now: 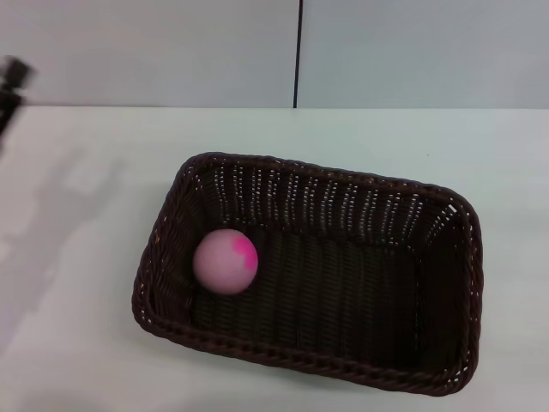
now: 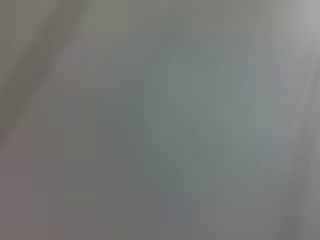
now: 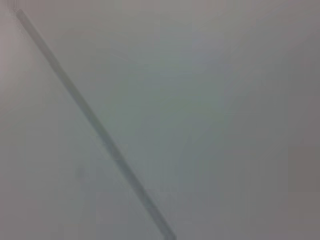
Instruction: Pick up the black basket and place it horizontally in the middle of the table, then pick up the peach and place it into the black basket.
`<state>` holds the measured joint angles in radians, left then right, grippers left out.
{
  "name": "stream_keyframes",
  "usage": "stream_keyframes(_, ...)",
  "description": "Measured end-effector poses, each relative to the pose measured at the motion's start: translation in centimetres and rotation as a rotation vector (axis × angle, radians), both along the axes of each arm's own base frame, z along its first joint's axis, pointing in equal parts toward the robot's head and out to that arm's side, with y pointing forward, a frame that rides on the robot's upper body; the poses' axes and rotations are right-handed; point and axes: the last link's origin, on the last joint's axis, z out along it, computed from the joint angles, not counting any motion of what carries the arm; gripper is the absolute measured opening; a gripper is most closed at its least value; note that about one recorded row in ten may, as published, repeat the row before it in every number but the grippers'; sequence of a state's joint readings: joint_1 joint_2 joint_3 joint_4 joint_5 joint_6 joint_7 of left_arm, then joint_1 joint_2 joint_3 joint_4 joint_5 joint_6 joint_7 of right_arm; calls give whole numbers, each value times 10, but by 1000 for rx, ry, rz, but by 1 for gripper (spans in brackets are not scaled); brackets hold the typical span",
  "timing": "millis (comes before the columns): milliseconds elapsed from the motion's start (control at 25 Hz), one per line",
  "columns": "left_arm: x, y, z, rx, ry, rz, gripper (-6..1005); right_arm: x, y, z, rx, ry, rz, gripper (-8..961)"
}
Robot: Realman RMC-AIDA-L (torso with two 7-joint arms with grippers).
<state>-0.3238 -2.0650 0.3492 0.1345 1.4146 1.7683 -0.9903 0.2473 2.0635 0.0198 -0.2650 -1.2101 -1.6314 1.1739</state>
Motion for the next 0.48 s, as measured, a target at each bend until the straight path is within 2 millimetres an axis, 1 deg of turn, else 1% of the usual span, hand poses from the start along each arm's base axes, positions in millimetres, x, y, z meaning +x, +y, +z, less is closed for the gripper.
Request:
stream_keyframes(40,-11,-7,6,153,-26,104,849,5,-6,2,27,9,-26,519)
stream_keyframes(120,-21,-13,10,315,-19,219,848,11,-14,6,68,21,-66,519)
stream_keyframes(200,-25,-15,12,403,11,280,846,18,-22,8,111,32,-110,519)
stream_keyframes(240,-27,-17,13,476,48,336,846,20,-25,9,130,37,-129,519)
stream_keyframes(360,-30,-18,14,563,133,397,846,27,-33,10,192,38,-192,519)
stream_keyframes(480,-30,-16,15,590,182,410,846,31,-38,9,242,25,-247,519)
